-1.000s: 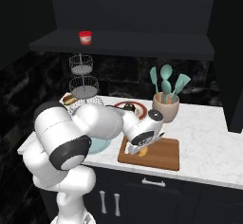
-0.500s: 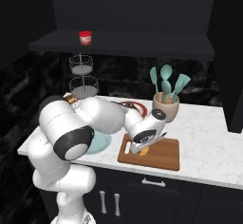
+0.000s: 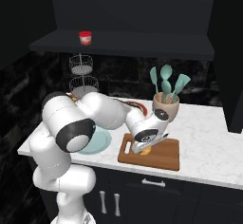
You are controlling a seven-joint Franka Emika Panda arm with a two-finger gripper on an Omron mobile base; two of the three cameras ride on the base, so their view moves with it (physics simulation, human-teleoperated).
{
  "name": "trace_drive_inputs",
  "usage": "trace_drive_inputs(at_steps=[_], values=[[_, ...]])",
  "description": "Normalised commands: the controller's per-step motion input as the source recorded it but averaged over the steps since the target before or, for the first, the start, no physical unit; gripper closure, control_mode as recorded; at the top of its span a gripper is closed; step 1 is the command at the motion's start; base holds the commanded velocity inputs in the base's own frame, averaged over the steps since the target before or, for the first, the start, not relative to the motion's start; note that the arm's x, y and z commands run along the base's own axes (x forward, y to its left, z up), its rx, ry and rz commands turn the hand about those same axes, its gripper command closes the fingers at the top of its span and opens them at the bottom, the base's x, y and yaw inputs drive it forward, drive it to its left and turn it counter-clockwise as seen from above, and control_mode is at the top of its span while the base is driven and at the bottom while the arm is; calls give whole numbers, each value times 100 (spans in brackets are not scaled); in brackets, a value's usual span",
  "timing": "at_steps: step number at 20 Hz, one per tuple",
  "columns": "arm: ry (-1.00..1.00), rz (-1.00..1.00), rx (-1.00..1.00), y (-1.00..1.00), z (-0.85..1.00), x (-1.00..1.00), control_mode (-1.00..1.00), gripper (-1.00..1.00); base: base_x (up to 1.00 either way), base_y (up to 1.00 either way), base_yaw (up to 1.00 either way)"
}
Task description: From the different types of pastries on the counter, select a croissant and place it on the cutting board. Then retrieve a jar of jam from the cabinet and place it alongside the croissant on the cutting board.
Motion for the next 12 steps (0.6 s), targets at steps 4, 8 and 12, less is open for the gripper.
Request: trace_drive_inputs(at_steps=[4, 8, 12], values=[[-11, -3, 0, -5, 14, 0, -100, -100, 0, 0, 0], [-16, -3, -1, 0, 27, -1, -100, -100, 0, 0, 0], [-18, -2, -3, 0, 32, -1, -100, -100, 0, 0, 0]])
